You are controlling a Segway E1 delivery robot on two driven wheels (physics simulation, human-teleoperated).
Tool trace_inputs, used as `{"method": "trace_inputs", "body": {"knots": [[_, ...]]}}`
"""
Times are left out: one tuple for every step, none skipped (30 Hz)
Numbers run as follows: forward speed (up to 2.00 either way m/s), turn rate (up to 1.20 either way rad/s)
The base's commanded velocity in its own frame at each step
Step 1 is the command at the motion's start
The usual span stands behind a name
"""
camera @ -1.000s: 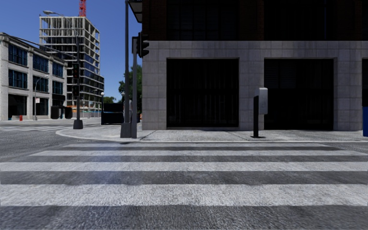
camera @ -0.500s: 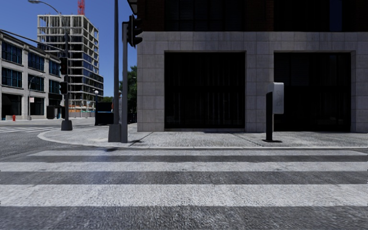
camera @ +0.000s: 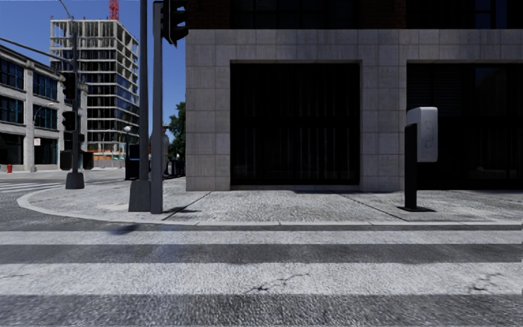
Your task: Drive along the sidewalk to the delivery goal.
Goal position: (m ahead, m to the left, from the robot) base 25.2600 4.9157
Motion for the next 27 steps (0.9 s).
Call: {"method": "trace_inputs", "body": {"knots": [[2.0,0.0],[2.0,0.0],[2.0,0.0],[2.0,0.0],[2.0,0.06],[2.0,0.06],[1.98,0.11],[1.92,0.12],[1.85,0.14],[1.85,0.14],[1.81,0.16],[1.8,0.18],[1.79,0.21],[1.79,0.21],[1.79,0.25],[1.79,0.29],[1.79,0.3],[1.79,0.31],[1.79,0.31],[1.79,0.31],[1.79,0.31],[1.79,0.31],[1.79,0.31],[1.77,0.31],[1.72,0.31],[1.67,0.31],[1.67,0.31]]}}
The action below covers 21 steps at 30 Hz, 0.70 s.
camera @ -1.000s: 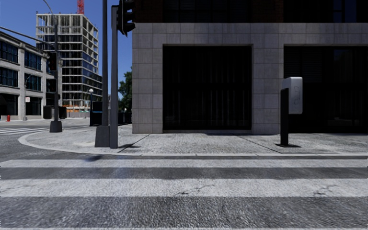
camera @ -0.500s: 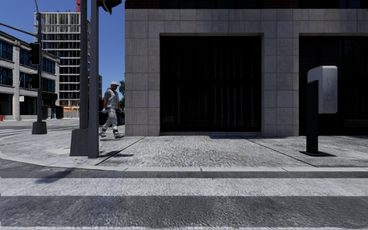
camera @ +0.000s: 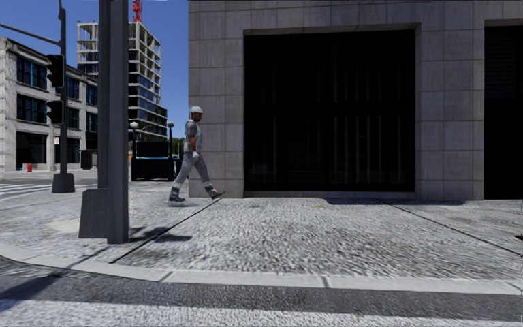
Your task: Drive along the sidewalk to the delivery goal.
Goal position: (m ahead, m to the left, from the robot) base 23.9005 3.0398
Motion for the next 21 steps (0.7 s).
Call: {"method": "trace_inputs", "body": {"knots": [[1.66,0.31],[1.64,0.31],[1.63,0.31],[1.63,0.31],[1.63,0.31],[1.63,0.31],[1.63,0.31],[1.63,0.31],[1.63,0.31],[1.63,0.31],[1.63,0.31],[1.63,0.31],[1.63,0.31],[1.63,0.31],[1.63,0.31],[1.63,0.31],[1.63,0.31],[1.63,0.31],[1.63,0.31],[1.63,0.31],[1.63,0.31]]}}
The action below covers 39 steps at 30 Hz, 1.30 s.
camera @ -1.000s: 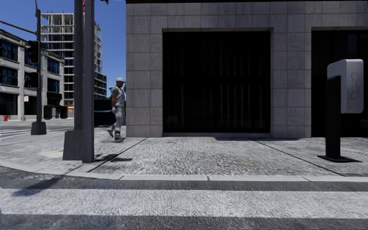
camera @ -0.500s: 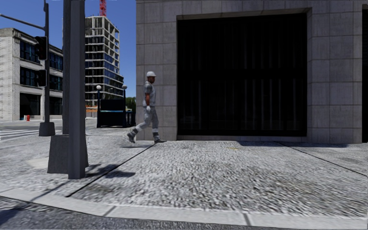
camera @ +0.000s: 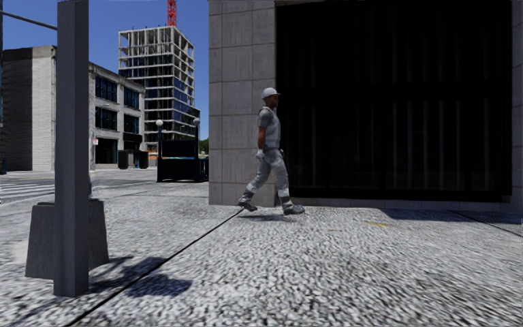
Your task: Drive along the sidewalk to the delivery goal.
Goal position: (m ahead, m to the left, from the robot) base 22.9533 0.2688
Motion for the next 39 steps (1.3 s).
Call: {"method": "trace_inputs", "body": {"knots": [[1.63,0.31],[1.63,0.31],[1.63,0.31],[1.63,0.31],[1.63,0.31],[1.63,0.32],[1.63,0.39],[1.63,0.44],[1.62,0.45],[1.62,0.45],[1.62,0.46],[1.62,0.46],[1.62,0.46],[1.62,0.46],[1.62,0.46],[1.61,0.46],[1.57,0.46],[1.57,0.46],[1.54,0.46],[1.53,0.46],[1.53,0.46],[1.53,0.46],[1.52,0.46],[1.52,0.46],[1.52,0.46],[1.52,0.46],[1.52,0.46],[1.52,0.46],[1.52,0.46],[1.52,0.46],[1.52,0.46],[1.52,0.46],[1.52,0.47],[1.51,0.47],[1.51,0.47],[1.51,0.47],[1.51,0.47],[1.51,0.47],[1.51,0.48]]}}
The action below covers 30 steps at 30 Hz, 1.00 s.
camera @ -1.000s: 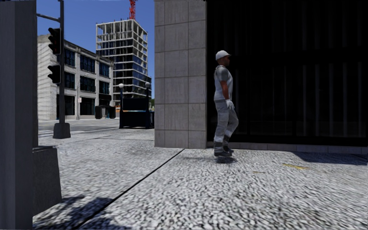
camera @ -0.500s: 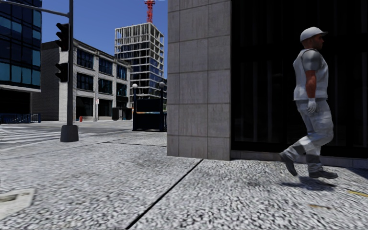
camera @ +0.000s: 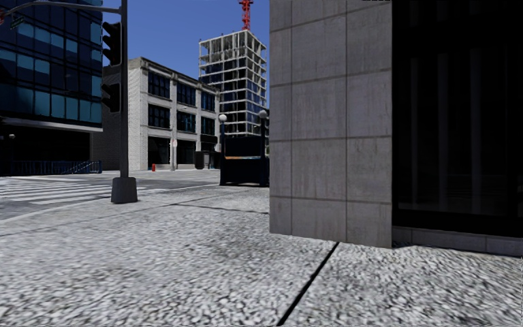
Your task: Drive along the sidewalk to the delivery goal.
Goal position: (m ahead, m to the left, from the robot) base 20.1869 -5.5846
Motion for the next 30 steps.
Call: {"method": "trace_inputs", "body": {"knots": [[1.51,0.5],[1.51,0.5],[1.51,0.51],[1.51,0.52],[1.51,0.52],[1.51,0.52],[1.51,0.52],[1.51,0.52],[1.51,0.53],[1.51,0.53],[1.51,0.53],[1.51,0.53],[1.51,0.53],[1.51,0.53],[1.51,0.53],[1.51,0.53],[1.51,0.53],[1.51,0.53],[1.51,0.53],[1.51,0.53],[1.51,0.53],[1.51,0.53],[1.51,0.53],[1.51,0.53],[1.51,0.53],[1.51,0.53],[1.53,0.0],[1.53,0.0],[1.53,0.0],[1.53,0.0]]}}
